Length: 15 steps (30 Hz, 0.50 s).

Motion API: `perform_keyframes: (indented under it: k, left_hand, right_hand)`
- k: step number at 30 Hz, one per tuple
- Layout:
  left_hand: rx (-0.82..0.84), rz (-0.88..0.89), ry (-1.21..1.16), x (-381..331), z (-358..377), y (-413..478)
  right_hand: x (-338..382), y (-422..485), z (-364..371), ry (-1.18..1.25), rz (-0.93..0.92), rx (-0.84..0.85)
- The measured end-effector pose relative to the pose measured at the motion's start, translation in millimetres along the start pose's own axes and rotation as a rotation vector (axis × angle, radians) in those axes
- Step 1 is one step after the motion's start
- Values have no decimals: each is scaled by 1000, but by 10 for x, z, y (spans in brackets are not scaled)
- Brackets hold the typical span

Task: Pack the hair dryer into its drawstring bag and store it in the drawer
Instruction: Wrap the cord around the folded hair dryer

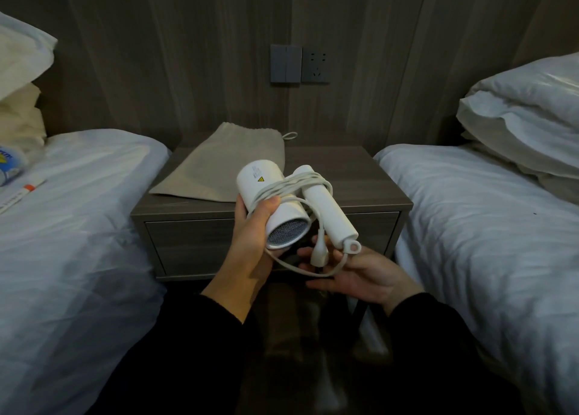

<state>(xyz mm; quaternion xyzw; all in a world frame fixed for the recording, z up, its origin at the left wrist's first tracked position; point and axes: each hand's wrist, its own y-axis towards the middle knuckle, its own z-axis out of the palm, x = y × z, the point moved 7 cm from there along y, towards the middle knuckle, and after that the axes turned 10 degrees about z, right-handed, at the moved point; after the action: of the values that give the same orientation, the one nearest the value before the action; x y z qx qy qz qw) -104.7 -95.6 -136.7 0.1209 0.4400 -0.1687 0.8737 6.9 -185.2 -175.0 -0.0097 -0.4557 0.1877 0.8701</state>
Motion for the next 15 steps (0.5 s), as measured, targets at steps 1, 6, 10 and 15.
perform_keyframes:
  k: [1, 6, 10, 15]
  left_hand:
    - [1, -12, -21, 23, 1, -2]
    - [52, -105, -71, 163, 0, 3]
    - [92, -191, -77, 240, 12, 8]
    - [98, -186, -56, 231, 20, 10]
  right_hand:
    - [-2, 16, -15, -1, -14, -8]
    - [7, 53, -90, 57, -34, -97]
    - [113, 60, -175, 95, -115, -284]
    - [279, -82, -245, -24, -197, -559]
